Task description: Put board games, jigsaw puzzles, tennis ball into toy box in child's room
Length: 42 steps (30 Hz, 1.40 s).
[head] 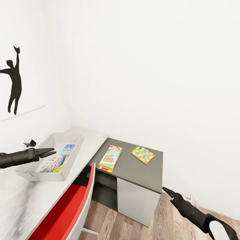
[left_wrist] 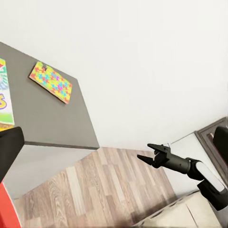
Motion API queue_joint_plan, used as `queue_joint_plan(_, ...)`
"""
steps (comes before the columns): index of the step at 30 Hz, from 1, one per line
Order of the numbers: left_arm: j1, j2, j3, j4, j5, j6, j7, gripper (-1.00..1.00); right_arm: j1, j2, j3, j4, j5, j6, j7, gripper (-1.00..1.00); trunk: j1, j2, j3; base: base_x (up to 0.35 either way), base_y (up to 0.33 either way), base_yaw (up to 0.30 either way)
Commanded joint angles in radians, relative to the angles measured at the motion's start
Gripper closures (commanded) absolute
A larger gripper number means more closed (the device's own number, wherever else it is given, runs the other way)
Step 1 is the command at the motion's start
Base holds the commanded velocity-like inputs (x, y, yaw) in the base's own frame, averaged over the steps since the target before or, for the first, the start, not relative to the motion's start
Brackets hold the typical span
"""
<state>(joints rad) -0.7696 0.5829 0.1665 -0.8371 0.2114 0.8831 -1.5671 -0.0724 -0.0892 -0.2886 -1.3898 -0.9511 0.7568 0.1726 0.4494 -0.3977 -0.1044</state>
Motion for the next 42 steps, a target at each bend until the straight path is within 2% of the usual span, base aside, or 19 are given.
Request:
queue_joint_plan(1, 0.000, 0.000, 0.000, 0.000, 0.000, 0.010, -0.004, -1.00, -0.001, 0.000, -0.002, 0.000, 0.003, 0.006, 0.005, -1.00, 0.001, -0.002, -0.003, 0.000, 0.000, -0.223)
queue_joint_plan(9, 0.000, 0.001, 0.001, 0.000, 0.000, 0.008, -0.004, -1.00, -0.001, -0.001, -0.002, 0.000, 0.003, 0.006, 0.006, -1.00, 0.001, -0.002, -0.010, 0.000, 0.000, -0.173)
queue_joint_plan(25, 0.000, 0.002, 0.002, 0.000, 0.000, 0.005, -0.004, -1.00, -0.001, 0.000, 0.000, 0.000, 0.003, -0.042, 0.006, -1.00, 0.001, -0.002, -0.010, 0.000, -0.052, -0.010)
queue_joint_plan(42, 0.000, 0.002, 0.002, 0.000, 0.000, 0.005, -0.004, -1.00, -0.001, 0.002, 0.000, 0.000, 0.003, -0.043, 0.010, -1.00, 0.001, -0.002, 0.006, 0.000, -0.121, -0.194)
